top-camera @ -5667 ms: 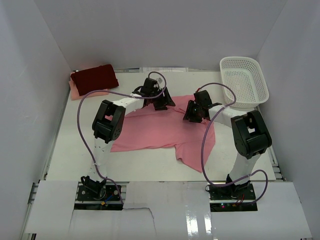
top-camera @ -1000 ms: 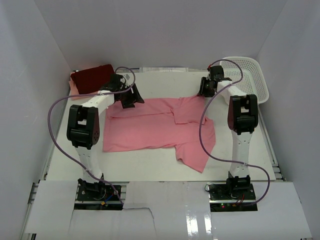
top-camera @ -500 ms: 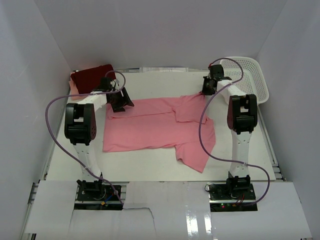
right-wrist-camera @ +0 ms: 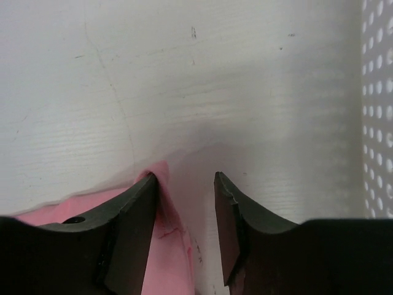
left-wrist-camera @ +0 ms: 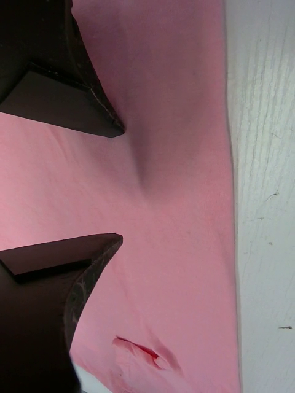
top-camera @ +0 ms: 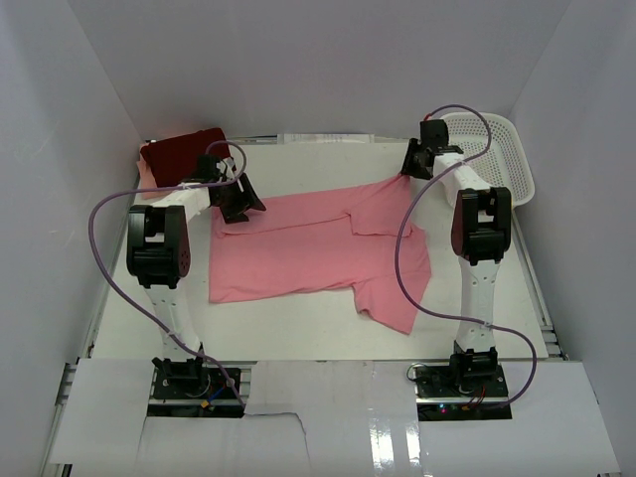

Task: Fold and stack the t-shirts
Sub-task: Fold the flattened tshirt in 1/3 of the way

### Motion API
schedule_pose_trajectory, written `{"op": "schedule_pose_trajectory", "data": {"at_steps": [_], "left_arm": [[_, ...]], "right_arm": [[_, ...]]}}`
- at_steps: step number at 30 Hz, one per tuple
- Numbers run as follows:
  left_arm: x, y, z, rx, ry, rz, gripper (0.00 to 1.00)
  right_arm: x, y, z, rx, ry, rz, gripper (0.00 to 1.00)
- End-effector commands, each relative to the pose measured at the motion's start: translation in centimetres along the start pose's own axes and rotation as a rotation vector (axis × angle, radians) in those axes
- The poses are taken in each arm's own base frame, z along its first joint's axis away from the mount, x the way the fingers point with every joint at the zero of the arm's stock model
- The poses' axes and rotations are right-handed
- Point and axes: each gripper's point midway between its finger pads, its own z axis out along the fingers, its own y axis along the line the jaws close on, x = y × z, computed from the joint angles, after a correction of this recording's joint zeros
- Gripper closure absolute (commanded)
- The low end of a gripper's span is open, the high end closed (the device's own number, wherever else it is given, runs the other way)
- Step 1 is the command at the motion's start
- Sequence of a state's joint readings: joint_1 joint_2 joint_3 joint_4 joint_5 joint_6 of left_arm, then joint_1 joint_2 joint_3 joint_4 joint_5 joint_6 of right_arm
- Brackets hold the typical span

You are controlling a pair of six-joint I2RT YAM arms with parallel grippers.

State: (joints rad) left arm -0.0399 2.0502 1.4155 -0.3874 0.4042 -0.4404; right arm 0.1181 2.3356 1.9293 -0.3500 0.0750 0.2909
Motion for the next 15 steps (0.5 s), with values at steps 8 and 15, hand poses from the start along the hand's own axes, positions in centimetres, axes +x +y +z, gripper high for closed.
{"op": "schedule_pose_trajectory", "data": {"at_steps": [8, 15], "left_arm": [[-4.6, -2.1, -4.3, -0.024, -0.126, 0.017, 0.25], [-8.9, -6.0, -14.4, -0.049, -0.369, 0.100, 0.20]], "right_arm": [[-7.5, 1.4, -5.2, -0.059, -0.198, -0.020, 0.37], [-7.4, 0.8, -13.9, -0.044, -0.255, -0.037, 0.38]]}}
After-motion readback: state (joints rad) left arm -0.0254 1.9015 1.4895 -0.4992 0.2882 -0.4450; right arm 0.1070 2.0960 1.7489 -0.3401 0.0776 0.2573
